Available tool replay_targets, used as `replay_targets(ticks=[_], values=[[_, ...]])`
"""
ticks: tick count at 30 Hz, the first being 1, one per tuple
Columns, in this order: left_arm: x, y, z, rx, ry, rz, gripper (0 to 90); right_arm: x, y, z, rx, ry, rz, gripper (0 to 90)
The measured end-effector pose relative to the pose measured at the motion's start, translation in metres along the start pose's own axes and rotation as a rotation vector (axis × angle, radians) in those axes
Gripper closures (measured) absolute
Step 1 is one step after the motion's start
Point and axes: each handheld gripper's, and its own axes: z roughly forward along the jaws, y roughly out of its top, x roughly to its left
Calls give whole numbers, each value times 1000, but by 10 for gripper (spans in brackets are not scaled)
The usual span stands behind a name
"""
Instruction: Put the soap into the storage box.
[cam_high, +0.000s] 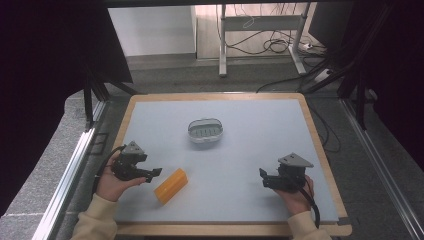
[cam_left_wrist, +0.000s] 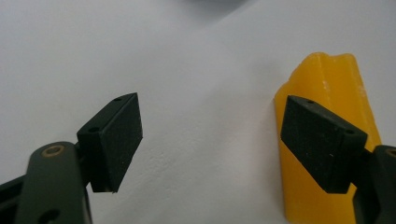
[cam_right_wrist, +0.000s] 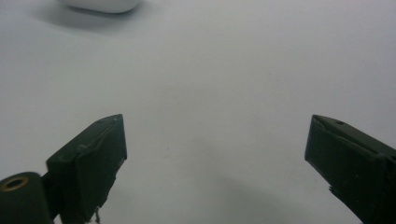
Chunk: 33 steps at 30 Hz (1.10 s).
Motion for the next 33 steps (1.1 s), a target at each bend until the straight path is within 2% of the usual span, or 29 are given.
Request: replay_targets(ticks=[2,6,12,17,21,29,33], values=[[1,-1,-1,-2,3,-6,210,-1,-2,-3,9,28,1,81],[3,-2,-1,8,13,-9,211,-5,-2,-1,32,56,-3,109],[1,-2,-3,4,5,-15,222,-6,-3,-1,30,58,-19,109],[-1,-2,-5,-2,9,-6,242,-6,-3,-1,23,72,-2,110],[-1,-1,-9,-8,8,-4,241,-3,-2,-3,17,44,-27,121],[-4,3,-20,-23,6,2,232,-5,-3,-1,17,43,-7,117],[-8,5,-23,-15,6,7,232,-4,-2,-1,6,66,-1,116]])
